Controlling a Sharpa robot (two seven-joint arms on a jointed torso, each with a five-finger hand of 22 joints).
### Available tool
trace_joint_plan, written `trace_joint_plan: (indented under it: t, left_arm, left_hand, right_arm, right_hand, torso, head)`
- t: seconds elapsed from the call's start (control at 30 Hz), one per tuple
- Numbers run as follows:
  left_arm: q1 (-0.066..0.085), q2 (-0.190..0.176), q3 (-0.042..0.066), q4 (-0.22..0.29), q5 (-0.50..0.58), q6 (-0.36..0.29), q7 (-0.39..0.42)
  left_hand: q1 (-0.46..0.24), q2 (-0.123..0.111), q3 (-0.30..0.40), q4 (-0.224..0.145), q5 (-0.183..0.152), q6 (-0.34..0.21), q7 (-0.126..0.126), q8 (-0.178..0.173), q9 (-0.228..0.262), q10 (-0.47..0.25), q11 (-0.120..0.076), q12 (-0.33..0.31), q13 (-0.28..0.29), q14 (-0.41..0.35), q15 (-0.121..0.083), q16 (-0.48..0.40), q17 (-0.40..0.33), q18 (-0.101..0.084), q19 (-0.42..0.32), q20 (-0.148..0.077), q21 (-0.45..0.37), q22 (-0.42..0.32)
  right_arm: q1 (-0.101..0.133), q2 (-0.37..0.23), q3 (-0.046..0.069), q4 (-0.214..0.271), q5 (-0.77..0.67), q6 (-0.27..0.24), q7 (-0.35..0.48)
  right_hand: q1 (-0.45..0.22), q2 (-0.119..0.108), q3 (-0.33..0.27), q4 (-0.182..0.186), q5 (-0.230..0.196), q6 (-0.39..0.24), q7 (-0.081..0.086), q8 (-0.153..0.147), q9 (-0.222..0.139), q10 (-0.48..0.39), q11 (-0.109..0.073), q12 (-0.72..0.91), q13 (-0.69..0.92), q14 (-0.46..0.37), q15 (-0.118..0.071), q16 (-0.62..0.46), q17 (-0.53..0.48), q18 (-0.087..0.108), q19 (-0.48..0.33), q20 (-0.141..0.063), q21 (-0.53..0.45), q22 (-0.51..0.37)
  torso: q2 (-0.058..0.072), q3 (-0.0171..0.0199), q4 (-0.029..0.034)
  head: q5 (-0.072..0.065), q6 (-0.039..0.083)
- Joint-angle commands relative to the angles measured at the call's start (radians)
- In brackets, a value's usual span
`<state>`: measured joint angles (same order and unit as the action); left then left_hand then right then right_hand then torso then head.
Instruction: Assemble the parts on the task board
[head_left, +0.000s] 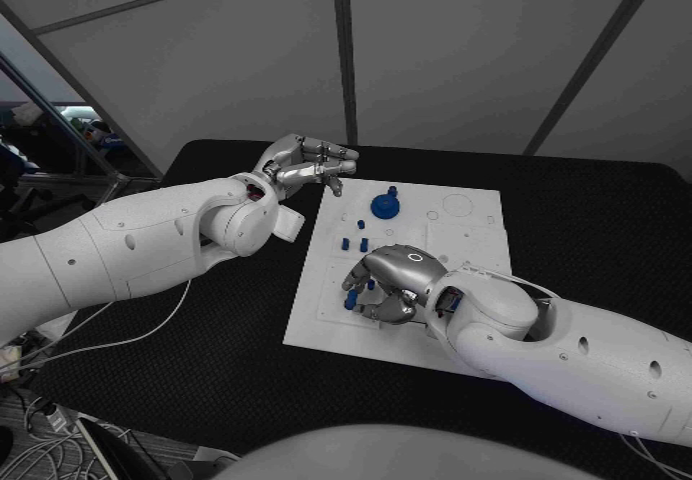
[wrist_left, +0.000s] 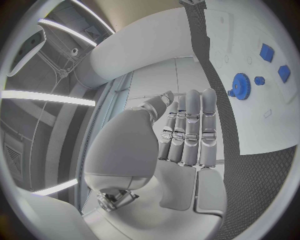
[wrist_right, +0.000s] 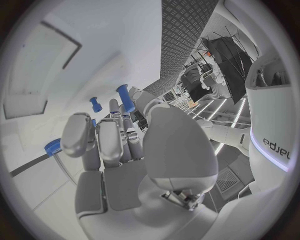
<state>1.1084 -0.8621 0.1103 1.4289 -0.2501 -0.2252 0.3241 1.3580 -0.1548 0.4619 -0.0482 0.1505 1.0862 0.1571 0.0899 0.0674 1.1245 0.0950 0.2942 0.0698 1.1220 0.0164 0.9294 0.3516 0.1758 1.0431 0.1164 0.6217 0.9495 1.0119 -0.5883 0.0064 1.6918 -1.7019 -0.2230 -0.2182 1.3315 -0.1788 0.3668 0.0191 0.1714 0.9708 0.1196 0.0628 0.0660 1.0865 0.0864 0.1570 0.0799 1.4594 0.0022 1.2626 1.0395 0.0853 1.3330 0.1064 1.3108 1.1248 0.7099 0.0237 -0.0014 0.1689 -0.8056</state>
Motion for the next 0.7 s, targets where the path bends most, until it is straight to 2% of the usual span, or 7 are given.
trace_joint_plan:
  t: [0.03, 0.17, 0.27, 0.5, 0.57, 0.7]
  left_arm:
    - [0.001, -0.001, 0.001, 0.001, 0.002, 0.009, 0.0]
    - [0.001, -0.001, 0.001, 0.0, 0.002, 0.01, 0.0]
    - [0.001, -0.002, 0.001, 0.0, 0.002, 0.01, 0.0]
    - [0.001, -0.004, 0.001, 0.001, 0.002, 0.009, -0.001]
    - [0.001, -0.005, 0.001, 0.001, 0.002, 0.009, -0.001]
    - [0.001, -0.006, 0.001, 0.001, 0.002, 0.01, -0.001]
  left_hand:
    - [-0.004, 0.004, 0.004, 0.004, 0.005, 0.002, 0.004, -0.007, 0.0, -0.006, -0.001, 0.003, -0.001, 0.001, 0.003, -0.005, -0.001, 0.007, -0.004, 0.005, -0.004, -0.001]
    - [-0.004, 0.004, 0.004, 0.004, 0.005, 0.002, 0.004, -0.007, 0.0, -0.006, -0.001, 0.003, -0.001, 0.001, 0.003, -0.005, -0.001, 0.007, -0.004, 0.005, -0.004, -0.001]
    - [-0.004, 0.004, 0.004, 0.004, 0.005, 0.002, 0.004, -0.007, 0.0, -0.006, -0.001, 0.003, -0.001, 0.001, 0.003, -0.005, -0.001, 0.007, -0.004, 0.005, -0.004, -0.001]
    - [-0.004, 0.004, 0.004, 0.004, 0.005, 0.002, 0.004, -0.007, 0.0, -0.006, -0.001, 0.004, -0.001, 0.001, 0.003, -0.005, -0.002, 0.007, -0.004, 0.005, -0.004, -0.001]
    - [-0.004, 0.004, 0.004, 0.004, 0.005, 0.002, 0.004, -0.007, 0.0, -0.006, -0.001, 0.004, -0.001, 0.001, 0.003, -0.006, -0.002, 0.007, -0.004, 0.005, -0.004, -0.001]
    - [-0.004, 0.004, 0.004, 0.004, 0.005, 0.002, 0.004, -0.007, 0.0, -0.006, -0.001, 0.004, -0.001, 0.001, 0.003, -0.006, -0.002, 0.007, -0.004, 0.005, -0.004, -0.001]
  right_arm:
    - [0.0, -0.008, 0.0, 0.013, -0.004, -0.056, 0.006]
    - [-0.002, -0.027, 0.0, 0.035, 0.003, -0.118, 0.025]
    - [-0.003, -0.045, 0.0, 0.055, 0.011, -0.144, 0.034]
    - [-0.003, -0.087, 0.001, 0.091, 0.032, -0.139, 0.031]
    - [-0.003, -0.093, 0.001, 0.095, 0.034, -0.138, 0.029]
    - [-0.003, -0.117, 0.001, 0.113, 0.037, -0.178, 0.03]
  right_hand:
    - [0.007, -0.006, -0.026, 0.001, -0.003, -0.018, -0.003, 0.0, 0.001, -0.03, 0.006, 0.008, 0.0, -0.017, 0.007, -0.021, -0.037, 0.016, -0.021, 0.005, -0.02, -0.029]
    - [0.019, 0.0, -0.068, 0.002, -0.001, -0.036, -0.005, 0.001, 0.002, -0.07, 0.013, 0.029, 0.003, -0.047, 0.014, -0.052, -0.094, 0.025, -0.05, 0.012, -0.051, -0.072]
    - [0.026, 0.005, -0.082, 0.002, 0.001, -0.03, -0.002, 0.004, 0.004, -0.075, 0.013, 0.046, 0.005, -0.051, 0.014, -0.053, -0.101, 0.026, -0.053, 0.013, -0.055, -0.077]
    - [0.035, 0.018, -0.104, 0.007, 0.007, -0.017, 0.002, 0.005, 0.006, -0.055, 0.004, 0.09, 0.012, -0.04, 0.007, -0.033, -0.082, 0.022, -0.036, 0.009, -0.04, -0.054]
    - [0.036, 0.019, -0.106, 0.008, 0.007, -0.013, 0.004, 0.006, 0.006, -0.052, 0.003, 0.094, 0.012, -0.039, 0.006, -0.034, -0.085, 0.022, -0.035, 0.008, -0.04, -0.054]
    - [0.041, 0.024, -0.106, 0.008, 0.009, -0.005, 0.012, 0.008, 0.007, -0.048, 0.001, 0.101, 0.012, -0.037, 0.004, -0.032, -0.084, 0.021, -0.033, 0.006, -0.039, -0.053]
  torso:
    - [0.0, 0.0012, 0.0002]
    - [-0.001, 0.001, -0.0007]
    - [-0.001, 0.0011, -0.001]
    - [-0.001, 0.0003, -0.0022]
    - [0.0, 0.0003, -0.0001]
    - [-0.001, 0.0023, -0.0011]
  head:
    - [-0.001, 0.0]
    - [-0.003, 0.003]
    - [-0.003, 0.003]
    - [-0.008, 0.008]
    - [-0.011, 0.009]
    - [-0.017, 0.014]
